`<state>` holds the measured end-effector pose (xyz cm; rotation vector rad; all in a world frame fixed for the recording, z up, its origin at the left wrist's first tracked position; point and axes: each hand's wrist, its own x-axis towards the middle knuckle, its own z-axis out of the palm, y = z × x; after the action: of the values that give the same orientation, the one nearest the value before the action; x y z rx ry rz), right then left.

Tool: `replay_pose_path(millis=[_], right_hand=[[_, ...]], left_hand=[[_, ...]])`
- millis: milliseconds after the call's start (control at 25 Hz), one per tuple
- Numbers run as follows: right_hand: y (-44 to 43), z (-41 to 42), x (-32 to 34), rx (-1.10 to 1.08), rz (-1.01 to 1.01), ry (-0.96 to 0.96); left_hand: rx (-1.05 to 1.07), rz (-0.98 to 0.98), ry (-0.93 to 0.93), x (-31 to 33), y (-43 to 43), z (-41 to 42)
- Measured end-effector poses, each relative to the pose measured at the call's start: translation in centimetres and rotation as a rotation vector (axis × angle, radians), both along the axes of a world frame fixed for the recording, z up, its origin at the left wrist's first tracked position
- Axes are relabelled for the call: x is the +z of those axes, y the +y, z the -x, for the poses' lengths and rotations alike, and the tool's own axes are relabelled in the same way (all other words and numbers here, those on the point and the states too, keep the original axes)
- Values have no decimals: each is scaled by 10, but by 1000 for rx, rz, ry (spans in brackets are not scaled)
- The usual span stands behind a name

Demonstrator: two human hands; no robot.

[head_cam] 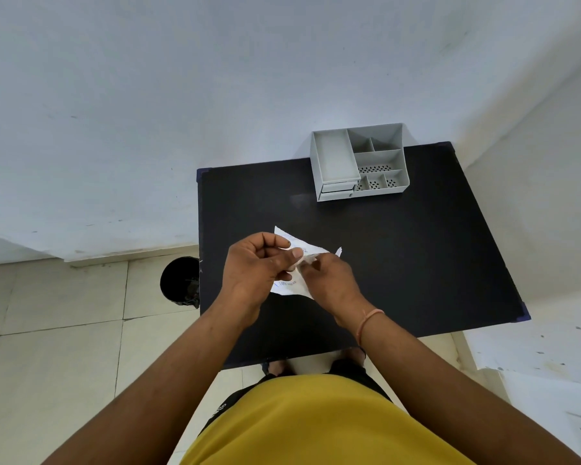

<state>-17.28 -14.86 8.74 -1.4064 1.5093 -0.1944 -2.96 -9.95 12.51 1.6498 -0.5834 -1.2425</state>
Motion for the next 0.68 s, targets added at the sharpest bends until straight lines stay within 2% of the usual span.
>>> replay_pose_path(millis=[200, 280, 400, 440, 520, 600, 640, 680], right_hand=[[0, 1, 6, 48, 34, 42], [-2, 4, 2, 1, 83, 35], [-8, 5, 9, -23, 86, -99], [-11, 7, 14, 2, 88, -94], [-15, 8, 17, 50, 88, -39], [-19, 10, 22, 84, 44, -66], [-20, 13, 22, 92, 9, -162], [-21, 15, 26, 92, -38, -270]], left_hand=[[-12, -12, 17, 0, -4, -2], [-110, -5, 24, 3, -3, -2], [-335, 38, 79, 17, 0, -11], [-315, 78, 61, 22, -2, -20], [-80, 142, -42, 21, -13, -48], [53, 58, -187, 12, -25, -84], [-3, -32, -177, 6, -27, -97], [-118, -125, -77, 0, -27, -106]])
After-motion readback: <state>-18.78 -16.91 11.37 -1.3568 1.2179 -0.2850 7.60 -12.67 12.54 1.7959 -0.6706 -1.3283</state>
